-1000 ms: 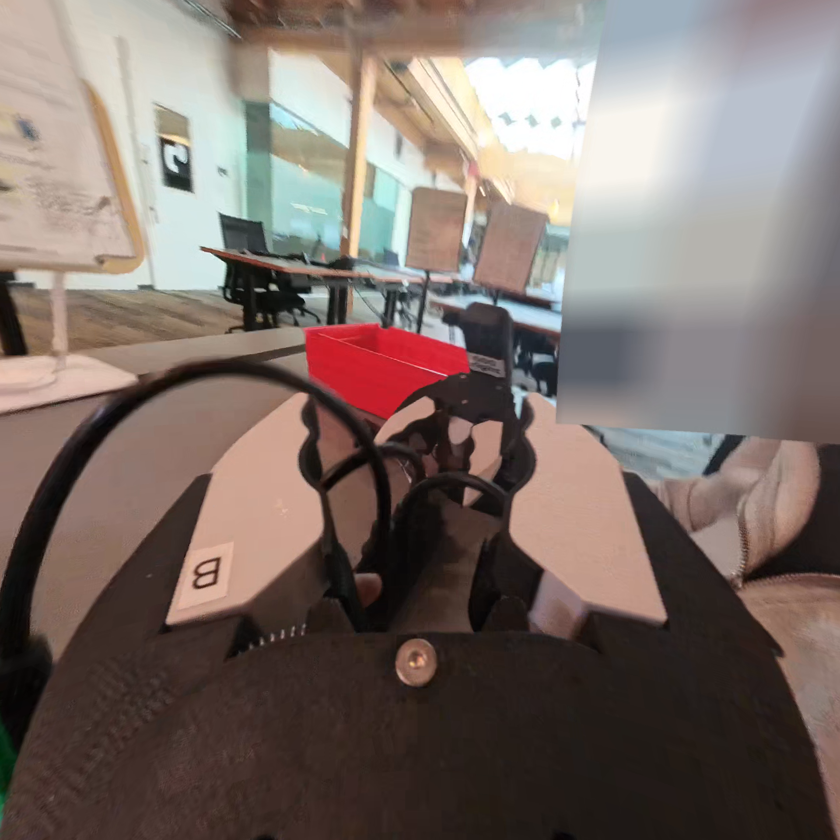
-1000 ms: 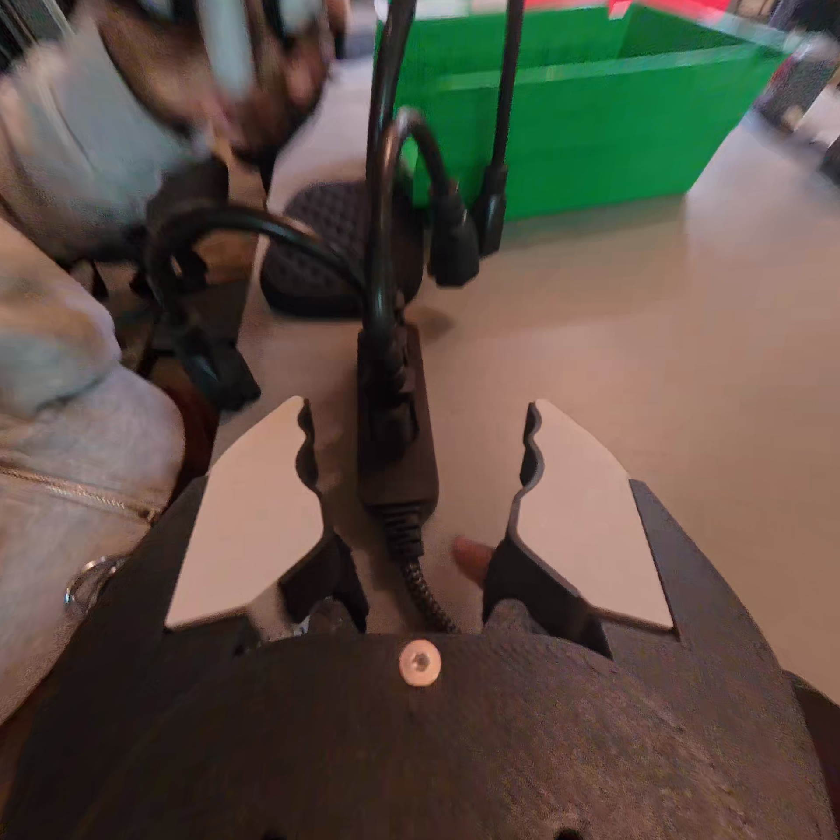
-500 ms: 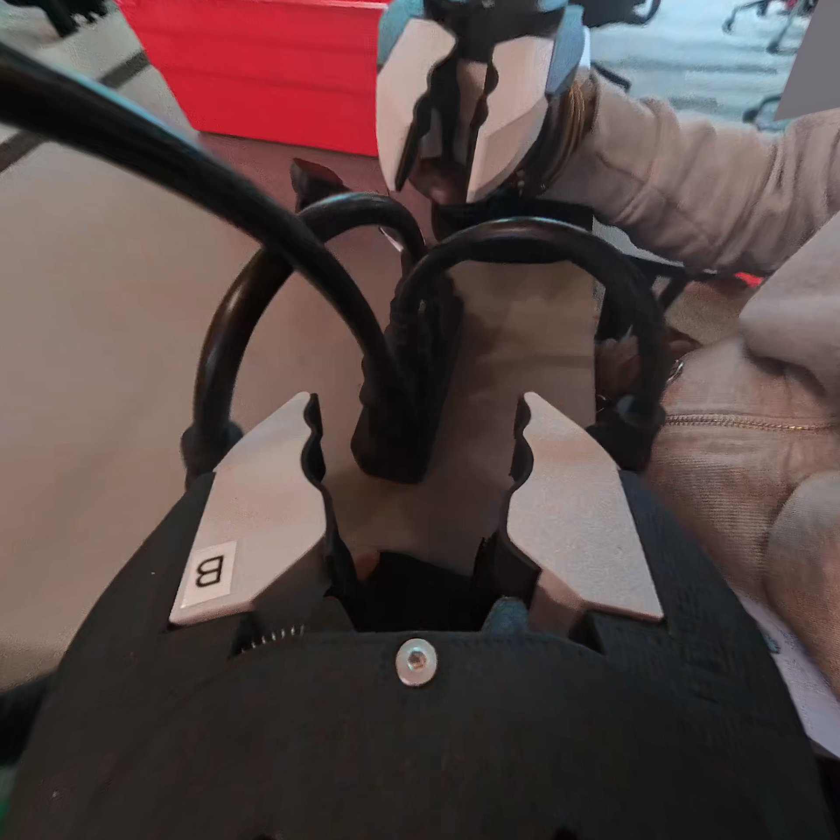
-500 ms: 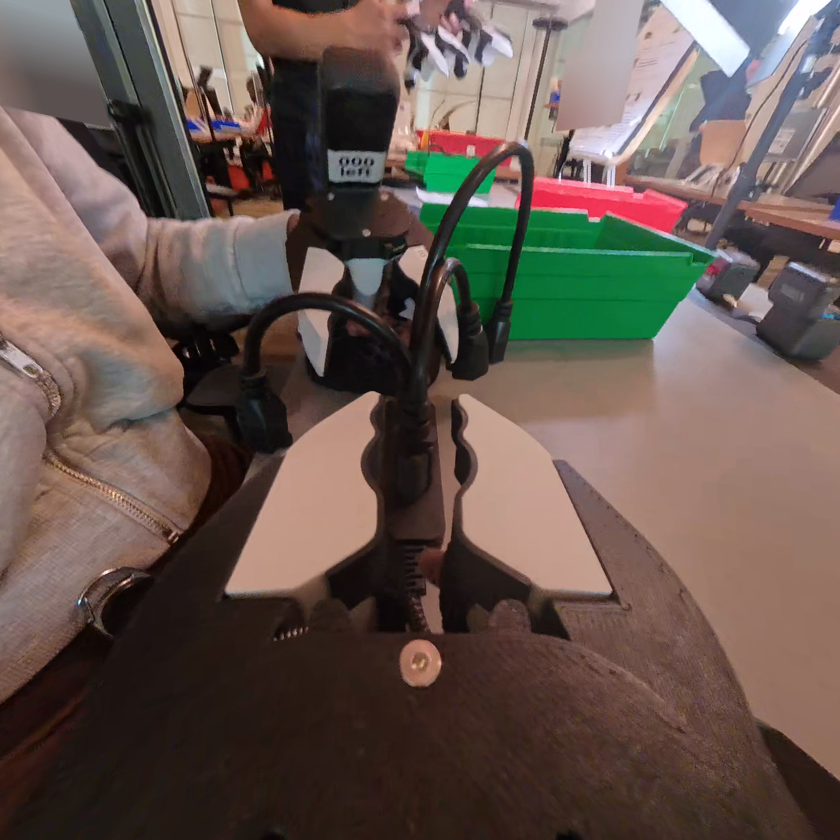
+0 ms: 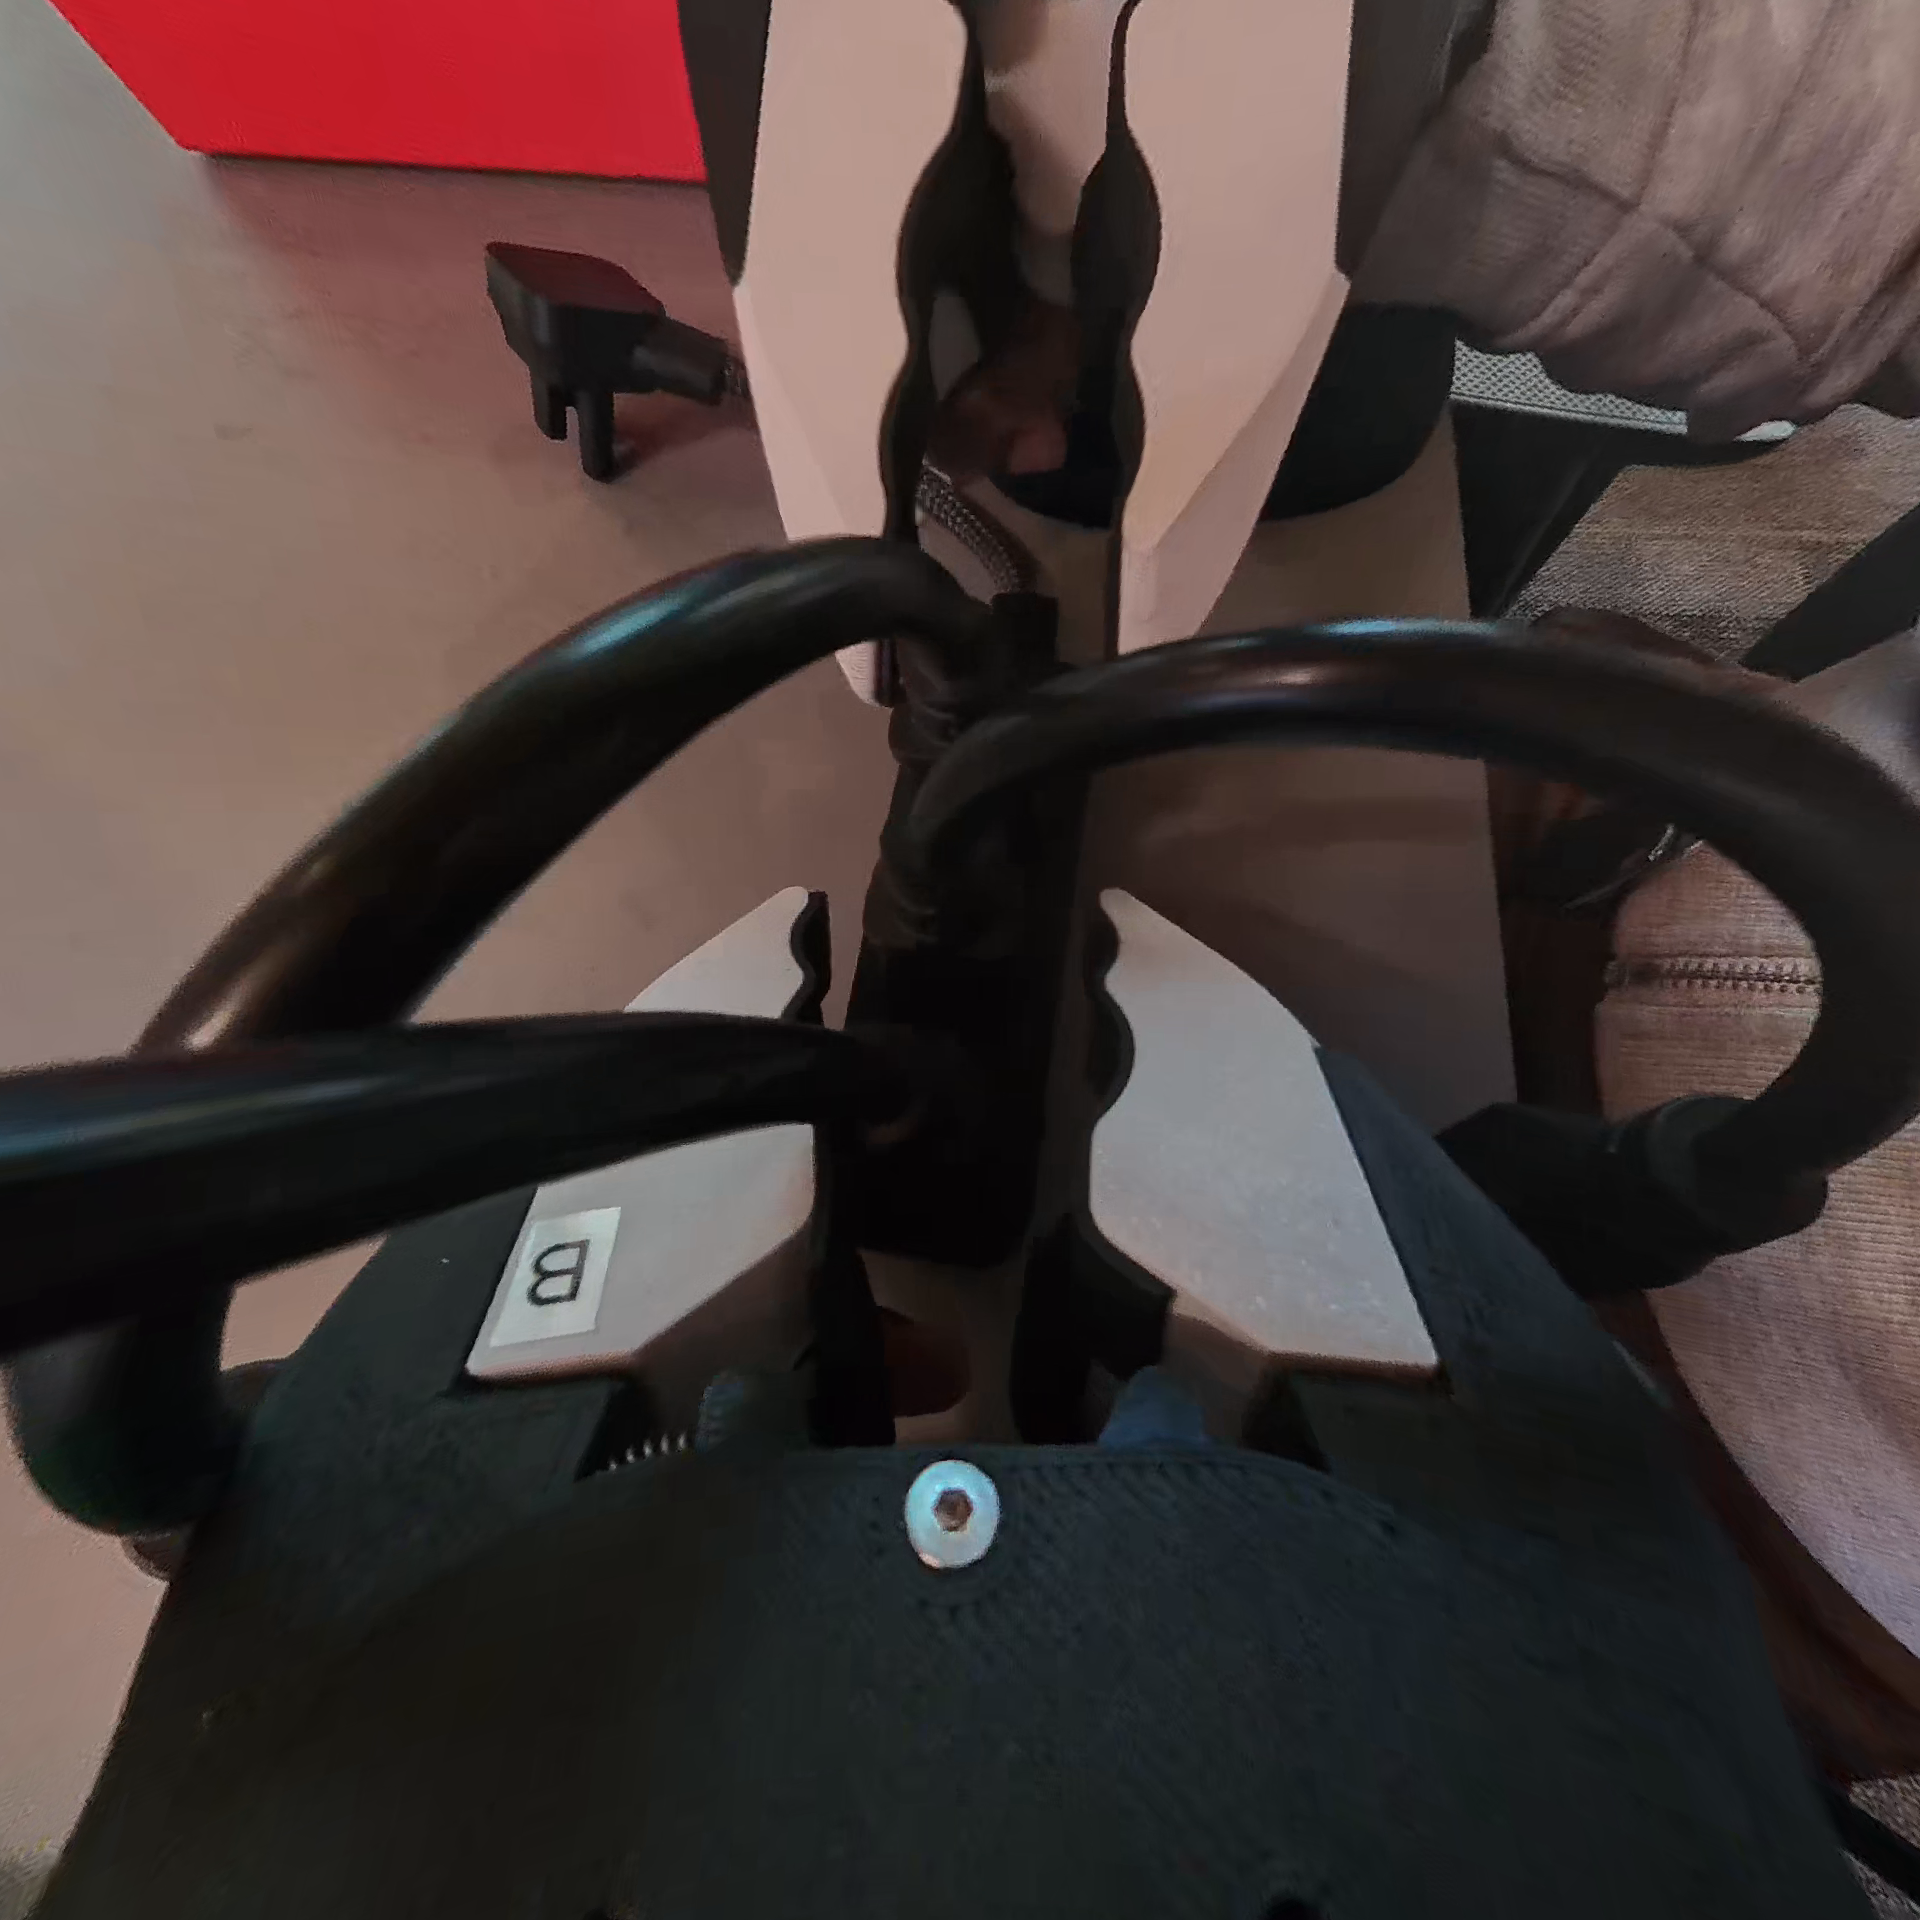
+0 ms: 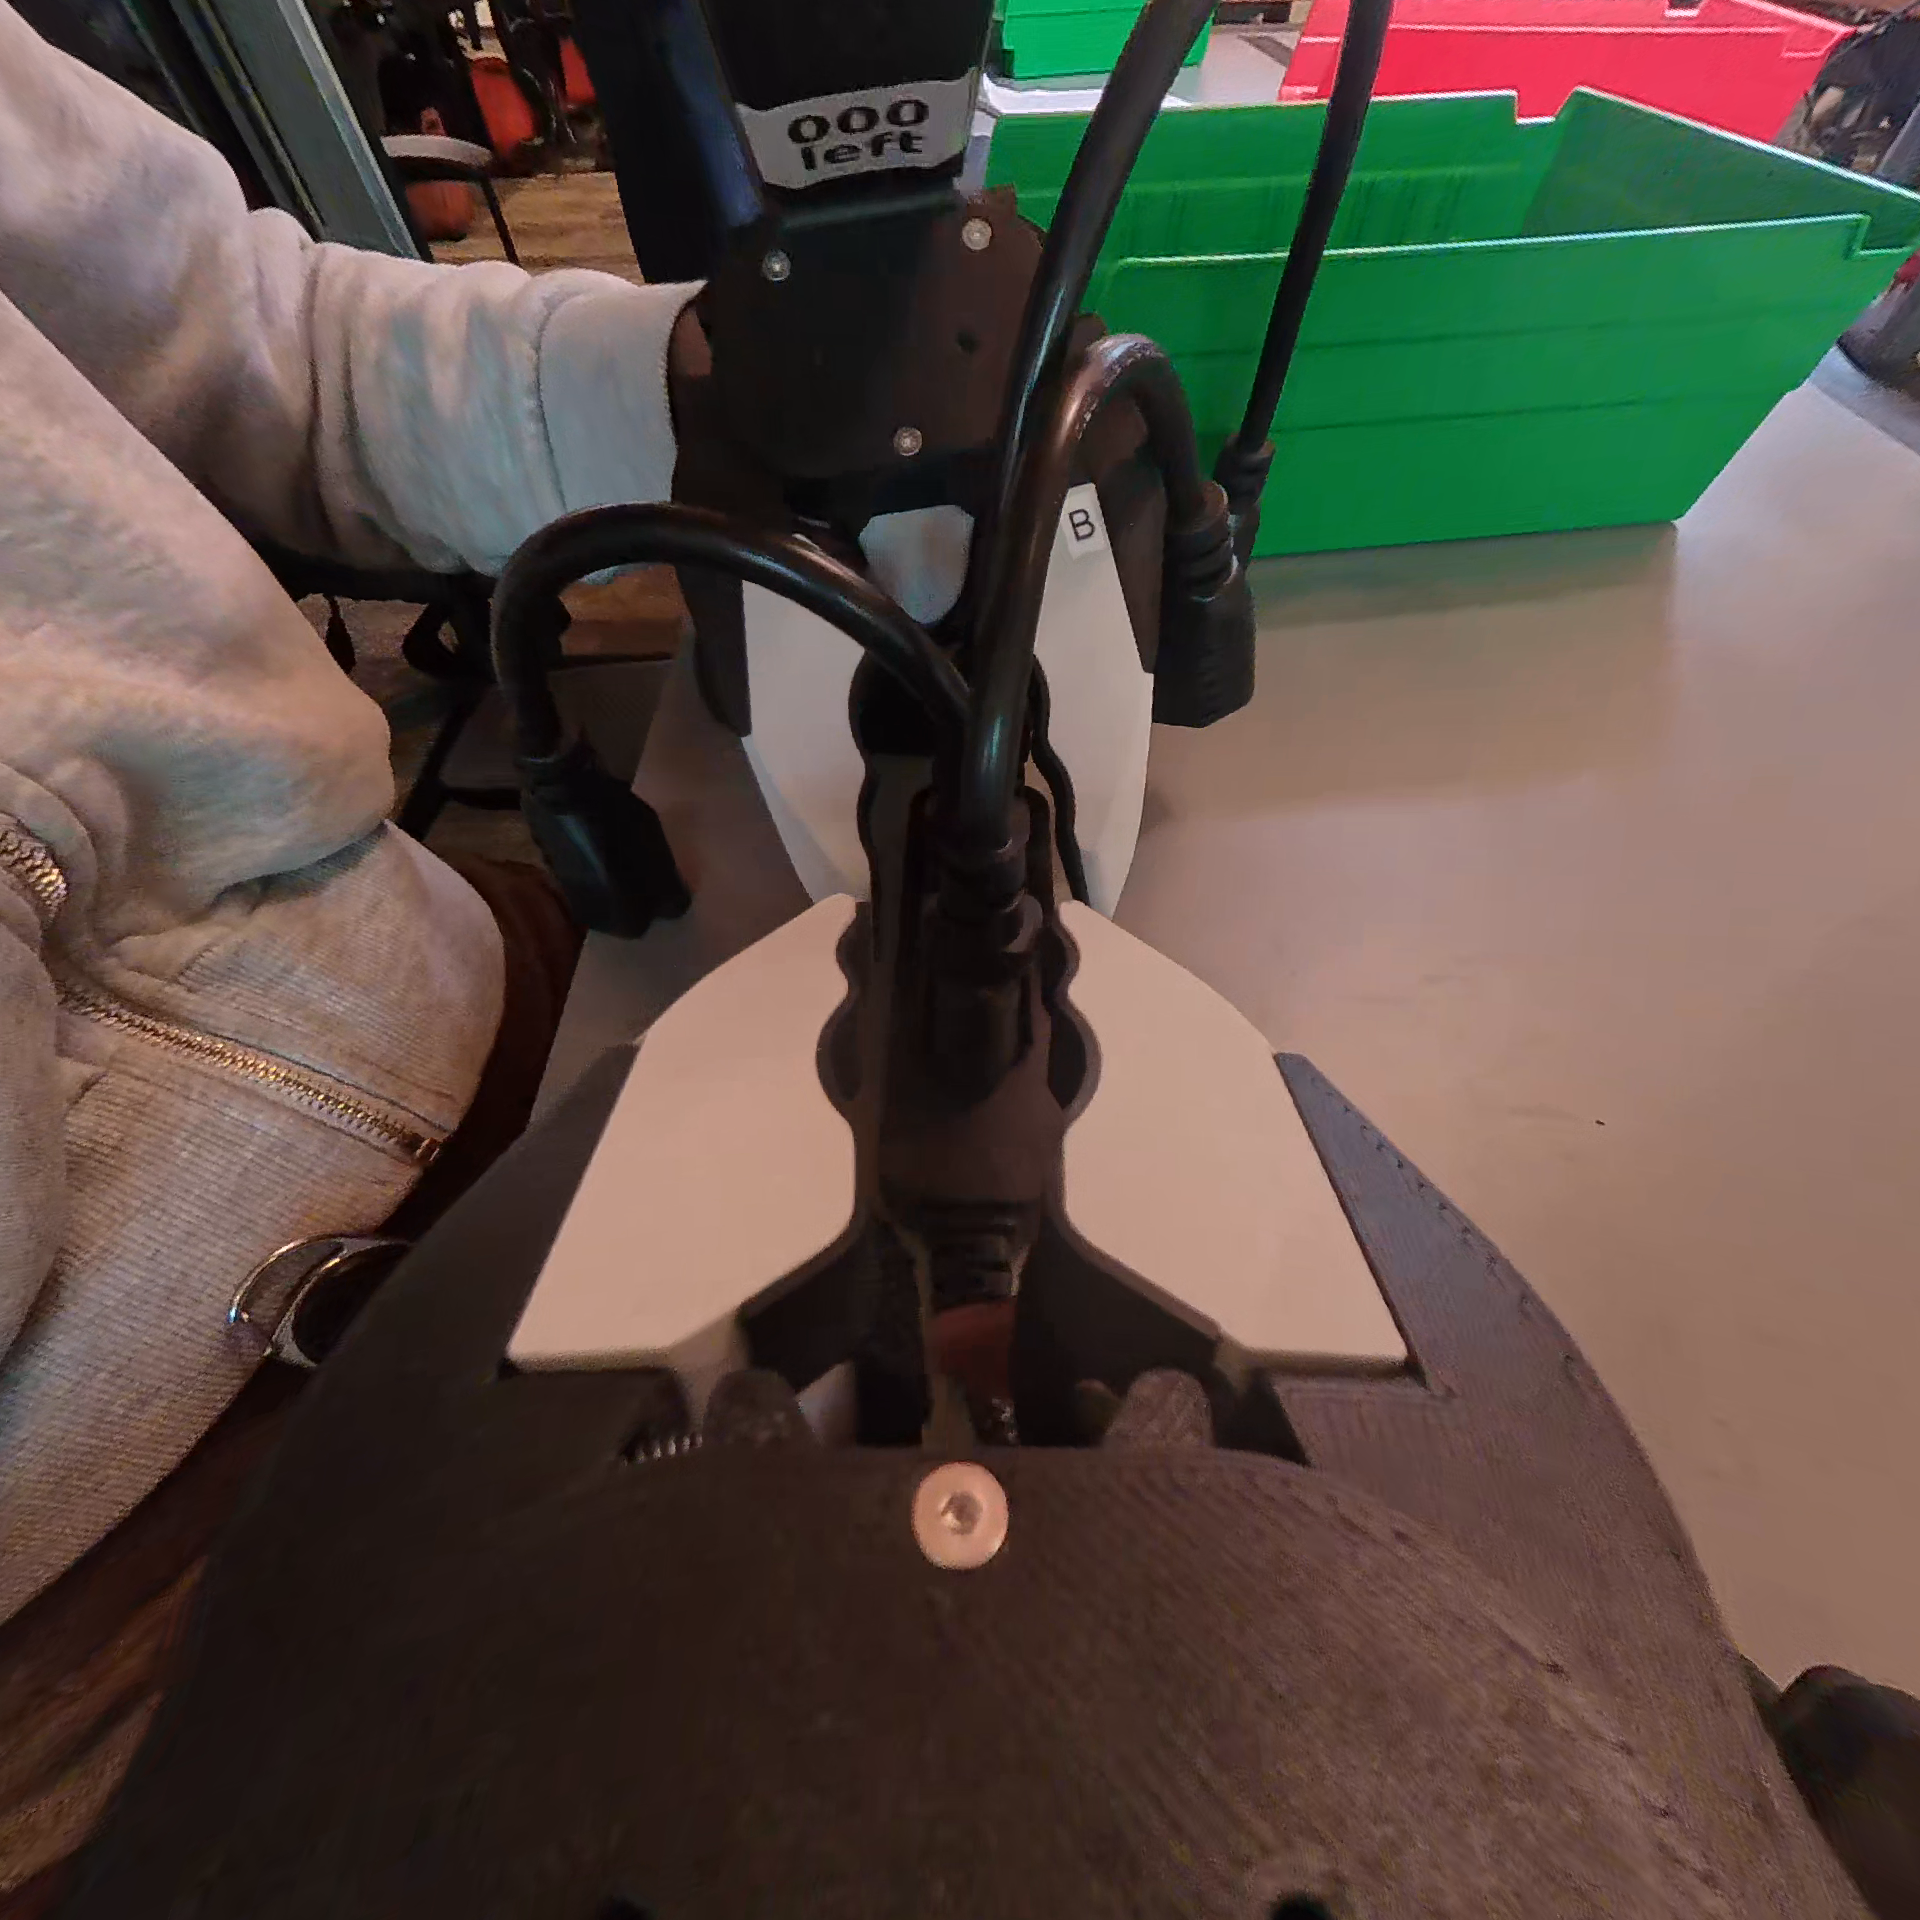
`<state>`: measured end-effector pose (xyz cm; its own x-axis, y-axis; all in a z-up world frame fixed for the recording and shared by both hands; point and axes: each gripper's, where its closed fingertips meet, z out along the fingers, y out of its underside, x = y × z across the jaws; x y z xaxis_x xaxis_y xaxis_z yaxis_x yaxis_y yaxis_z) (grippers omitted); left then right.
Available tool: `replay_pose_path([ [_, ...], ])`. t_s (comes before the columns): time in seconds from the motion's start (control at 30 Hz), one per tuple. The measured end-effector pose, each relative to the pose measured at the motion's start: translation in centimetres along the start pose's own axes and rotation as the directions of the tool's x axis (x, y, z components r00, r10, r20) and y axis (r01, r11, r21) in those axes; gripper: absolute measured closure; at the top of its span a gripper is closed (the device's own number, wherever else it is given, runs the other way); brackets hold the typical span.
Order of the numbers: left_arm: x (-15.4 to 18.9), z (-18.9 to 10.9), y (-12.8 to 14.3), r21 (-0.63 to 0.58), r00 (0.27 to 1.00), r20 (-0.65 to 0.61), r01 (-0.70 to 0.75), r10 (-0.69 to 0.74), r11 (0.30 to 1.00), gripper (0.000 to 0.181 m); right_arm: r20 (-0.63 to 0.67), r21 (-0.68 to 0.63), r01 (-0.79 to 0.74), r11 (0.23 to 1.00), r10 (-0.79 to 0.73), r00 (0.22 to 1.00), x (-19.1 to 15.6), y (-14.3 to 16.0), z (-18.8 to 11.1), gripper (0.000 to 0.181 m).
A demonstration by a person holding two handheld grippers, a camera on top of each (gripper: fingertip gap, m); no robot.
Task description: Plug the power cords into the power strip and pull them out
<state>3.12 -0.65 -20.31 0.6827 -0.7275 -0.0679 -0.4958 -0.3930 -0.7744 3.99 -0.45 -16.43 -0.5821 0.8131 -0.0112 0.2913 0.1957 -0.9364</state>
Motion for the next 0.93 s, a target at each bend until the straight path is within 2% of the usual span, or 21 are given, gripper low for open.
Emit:
replay_pose_path([
  [0.27, -0.2, 0.3, -0.3, 0.013, 1.0, 0.002, 0.003, -0.003, 1.0, 0.136, -0.029, 0.001, -0.018, 1.0, 0.018, 0.999, 0.5, 0.0, 0.0, 0.16],
  [0.43, -0.1, 0.3, -0.3, 0.017, 0.998, -0.042, 0.036, -0.035, 0.999, 0.145, -0.033, -0.019, -0.009, 1.0, 0.009, 0.999, 0.5, 0.2, 0.3, 0.151],
  [0.53, -0.2, 0.4, -0.2, 0.0, 0.998, -0.046, 0.043, -0.043, 0.999, 0.145, -0.037, -0.047, 0.002, 0.999, -0.004, 0.999, 0.4, 0.5, 0.6, 0.146],
  [0.7, 0.1, 0.8, 0.0, -0.022, 0.998, -0.056, 0.015, -0.016, 1.0, 0.131, -0.066, -0.073, 0.036, 0.997, -0.041, 0.997, 0.5, 0.8, 0.7, 0.157],
  [0.83, 0.2, 0.9, 0.0, -0.029, 0.997, -0.076, 0.023, -0.025, 0.999, 0.139, -0.057, -0.076, 0.032, 0.997, -0.037, 0.998, 0.4, 0.8, 0.8, 0.157],
  [0.93, 0.4, 0.9, 0.0, -0.031, 0.995, -0.1, 0.026, -0.029, 0.999, 0.142, -0.061, -0.128, 0.044, 0.991, -0.053, 0.997, 0.4, 1.5, 1.2, 0.154],
])
